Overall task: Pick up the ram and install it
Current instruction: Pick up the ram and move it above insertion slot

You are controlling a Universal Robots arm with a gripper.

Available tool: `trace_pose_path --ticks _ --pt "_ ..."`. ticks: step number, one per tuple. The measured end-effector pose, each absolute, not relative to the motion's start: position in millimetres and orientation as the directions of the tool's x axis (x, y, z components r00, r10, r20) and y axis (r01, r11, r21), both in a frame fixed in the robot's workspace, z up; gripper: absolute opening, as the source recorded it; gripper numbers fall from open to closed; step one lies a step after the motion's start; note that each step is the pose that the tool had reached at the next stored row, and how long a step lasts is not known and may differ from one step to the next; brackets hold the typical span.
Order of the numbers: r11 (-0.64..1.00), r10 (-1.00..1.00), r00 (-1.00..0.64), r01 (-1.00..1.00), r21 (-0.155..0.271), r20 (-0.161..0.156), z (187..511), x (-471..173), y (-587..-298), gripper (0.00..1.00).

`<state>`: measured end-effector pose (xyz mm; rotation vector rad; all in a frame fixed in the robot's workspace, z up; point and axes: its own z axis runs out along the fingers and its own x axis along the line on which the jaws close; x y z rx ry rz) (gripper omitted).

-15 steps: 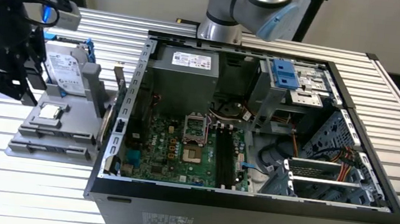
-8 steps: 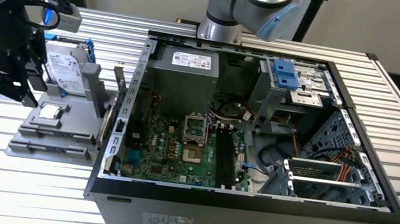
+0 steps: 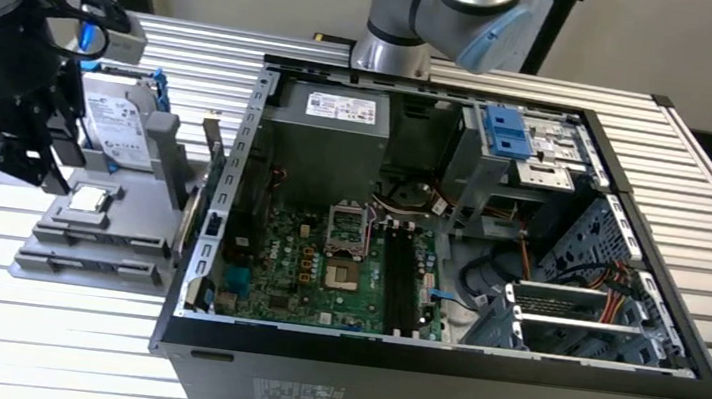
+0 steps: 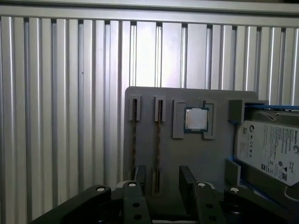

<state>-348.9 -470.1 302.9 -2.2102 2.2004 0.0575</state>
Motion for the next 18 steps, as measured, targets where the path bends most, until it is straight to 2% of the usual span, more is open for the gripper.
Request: trace_pose_path --ticks 18 --pt "-0.005 -0.999 0.004 -1.0 0.01 -0.042 291.8 -348.9 -470.1 1.0"
